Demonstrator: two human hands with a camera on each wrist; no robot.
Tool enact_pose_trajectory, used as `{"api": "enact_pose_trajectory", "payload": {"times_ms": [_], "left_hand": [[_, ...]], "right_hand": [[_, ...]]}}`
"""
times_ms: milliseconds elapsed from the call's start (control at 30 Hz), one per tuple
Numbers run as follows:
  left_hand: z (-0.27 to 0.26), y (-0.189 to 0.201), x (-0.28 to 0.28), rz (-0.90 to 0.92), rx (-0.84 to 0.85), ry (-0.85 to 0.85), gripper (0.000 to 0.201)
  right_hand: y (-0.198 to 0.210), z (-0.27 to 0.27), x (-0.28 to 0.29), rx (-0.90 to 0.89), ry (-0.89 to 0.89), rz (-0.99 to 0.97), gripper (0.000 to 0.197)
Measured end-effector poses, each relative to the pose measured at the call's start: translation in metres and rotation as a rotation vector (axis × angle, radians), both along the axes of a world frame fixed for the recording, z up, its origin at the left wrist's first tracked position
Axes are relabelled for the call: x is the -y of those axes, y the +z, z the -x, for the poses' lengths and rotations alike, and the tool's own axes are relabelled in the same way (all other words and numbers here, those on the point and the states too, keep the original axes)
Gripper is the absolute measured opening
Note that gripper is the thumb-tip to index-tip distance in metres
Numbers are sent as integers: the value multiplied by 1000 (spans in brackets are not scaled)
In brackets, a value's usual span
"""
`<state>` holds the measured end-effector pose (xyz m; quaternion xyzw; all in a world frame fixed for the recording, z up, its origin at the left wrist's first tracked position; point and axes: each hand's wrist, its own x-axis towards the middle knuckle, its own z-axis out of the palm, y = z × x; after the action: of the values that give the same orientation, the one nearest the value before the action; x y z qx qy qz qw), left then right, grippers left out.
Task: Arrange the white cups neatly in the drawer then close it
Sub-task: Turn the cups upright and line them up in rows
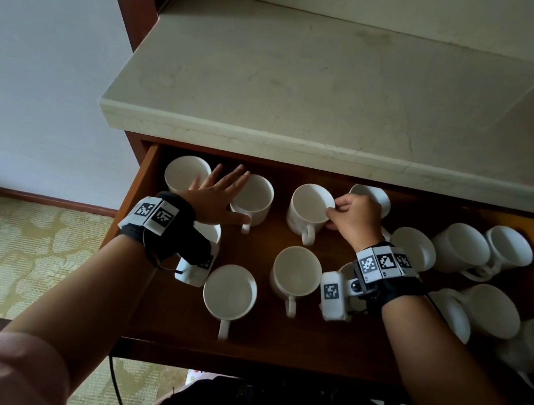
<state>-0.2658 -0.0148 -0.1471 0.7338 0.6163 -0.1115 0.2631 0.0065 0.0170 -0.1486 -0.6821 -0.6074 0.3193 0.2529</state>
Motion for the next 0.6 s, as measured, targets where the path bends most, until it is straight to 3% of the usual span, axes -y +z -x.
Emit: {"api": "enact_pose_trajectory", "payload": {"times_ms": [600], "left_hand": [[-1,0,0,-10,19,13,96]], "right_hand": [[0,-1,2,3,13,20,18]]}}
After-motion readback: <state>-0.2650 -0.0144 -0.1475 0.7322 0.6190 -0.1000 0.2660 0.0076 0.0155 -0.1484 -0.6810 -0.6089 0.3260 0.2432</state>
